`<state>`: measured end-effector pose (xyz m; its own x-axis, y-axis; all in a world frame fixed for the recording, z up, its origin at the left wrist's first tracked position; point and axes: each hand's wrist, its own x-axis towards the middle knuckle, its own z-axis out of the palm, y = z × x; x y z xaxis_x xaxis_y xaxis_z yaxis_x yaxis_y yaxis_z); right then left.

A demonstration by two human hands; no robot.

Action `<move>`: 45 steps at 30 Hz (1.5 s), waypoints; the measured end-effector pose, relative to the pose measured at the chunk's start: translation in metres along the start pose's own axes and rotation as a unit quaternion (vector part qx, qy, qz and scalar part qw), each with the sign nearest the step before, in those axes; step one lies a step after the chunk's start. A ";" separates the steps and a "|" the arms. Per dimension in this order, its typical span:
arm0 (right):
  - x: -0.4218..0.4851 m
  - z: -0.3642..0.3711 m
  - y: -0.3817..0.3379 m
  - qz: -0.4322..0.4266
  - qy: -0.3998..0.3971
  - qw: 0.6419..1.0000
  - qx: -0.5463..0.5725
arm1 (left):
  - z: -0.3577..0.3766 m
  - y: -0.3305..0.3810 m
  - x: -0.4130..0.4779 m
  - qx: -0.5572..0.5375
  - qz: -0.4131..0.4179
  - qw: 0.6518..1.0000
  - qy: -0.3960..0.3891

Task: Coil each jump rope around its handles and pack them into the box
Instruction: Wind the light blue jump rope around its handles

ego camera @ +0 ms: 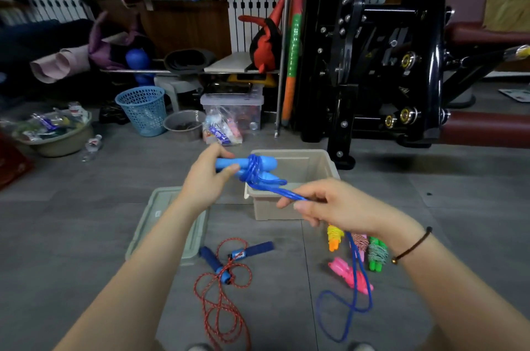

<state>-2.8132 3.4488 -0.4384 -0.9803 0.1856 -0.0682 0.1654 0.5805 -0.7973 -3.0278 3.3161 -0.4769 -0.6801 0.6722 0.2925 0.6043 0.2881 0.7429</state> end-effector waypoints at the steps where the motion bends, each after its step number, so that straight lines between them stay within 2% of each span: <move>1: 0.000 -0.004 -0.004 -0.012 0.035 0.999 -0.018 | 0.003 0.002 -0.001 0.012 0.022 0.999 -0.024; 4: 0.005 -0.024 -0.016 -0.037 0.135 0.984 -0.105 | 0.011 0.011 -0.007 0.006 0.076 0.992 -0.096; 7: 0.016 -0.043 -0.031 -0.055 0.165 0.970 -0.173 | 0.013 0.026 -0.015 -0.050 0.093 0.979 -0.176; 10: 0.034 -0.064 -0.039 -0.047 0.159 0.965 -0.204 | 0.009 0.039 -0.024 -0.186 0.081 0.952 -0.231; 13: 0.046 -0.076 -0.024 -0.015 0.164 0.976 -0.142 | -0.003 0.045 -0.028 -0.349 0.046 0.906 -0.236; 16: 0.047 -0.066 -0.004 0.023 0.170 0.985 -0.012 | -0.011 0.042 -0.026 -0.511 -0.007 0.836 -0.197; 18: 0.043 -0.049 0.006 0.049 0.177 0.981 0.059 | -0.012 0.044 -0.027 -0.578 -0.032 0.802 -0.147; 21: 0.035 -0.018 0.018 0.072 0.166 0.975 0.128 | -0.011 0.052 -0.026 -0.670 -0.093 0.735 -0.037; 23: 0.027 -0.001 0.023 0.084 0.147 0.974 0.150 | -0.009 0.047 -0.021 -0.686 -0.126 0.715 0.047; 24: 0.022 0.007 0.021 0.088 0.134 0.976 0.145 | -0.007 0.044 -0.019 -0.670 -0.139 0.725 0.081; 26: 0.011 0.020 0.008 0.085 0.107 0.987 0.087 | 0.001 0.038 -0.016 -0.607 -0.156 0.767 0.134; 30: -0.014 0.028 -0.035 0.041 0.044 0.996 -0.064 | 0.016 0.033 -0.014 -0.472 -0.154 0.848 0.185; 32: -0.024 0.026 -0.057 0.023 0.019 0.991 -0.128 | 0.020 0.029 -0.014 -0.380 -0.140 0.897 0.177; 34: -0.027 0.017 -0.076 0.012 0.015 0.983 -0.181 | 0.024 0.031 -0.019 -0.263 -0.090 0.951 0.133; 36: -0.026 0.000 -0.090 0.004 0.035 0.974 -0.225 | 0.029 0.039 -0.027 -0.177 -0.024 0.981 0.080; 38: -0.023 -0.026 -0.095 0.001 0.078 0.966 -0.248 | 0.031 0.044 -0.034 -0.153 0.016 0.988 0.019; 41: -0.021 -0.064 -0.088 0.011 0.131 0.959 -0.250 | 0.025 0.046 -0.038 -0.166 0.016 0.983 -0.071; 43: -0.017 -0.081 -0.078 0.023 0.146 0.958 -0.245 | 0.018 0.047 -0.041 -0.203 0.024 0.969 -0.141; 45: -0.011 -0.092 -0.065 0.030 0.157 0.958 -0.238 | 0.013 0.052 -0.045 -0.275 0.027 0.937 -0.213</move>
<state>-2.8034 3.4815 -0.3309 -0.8990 0.4159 0.1374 0.3243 0.8429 -0.4294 -2.9602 3.3098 -0.4592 -0.3562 0.9207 0.1592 0.2479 -0.0712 0.9662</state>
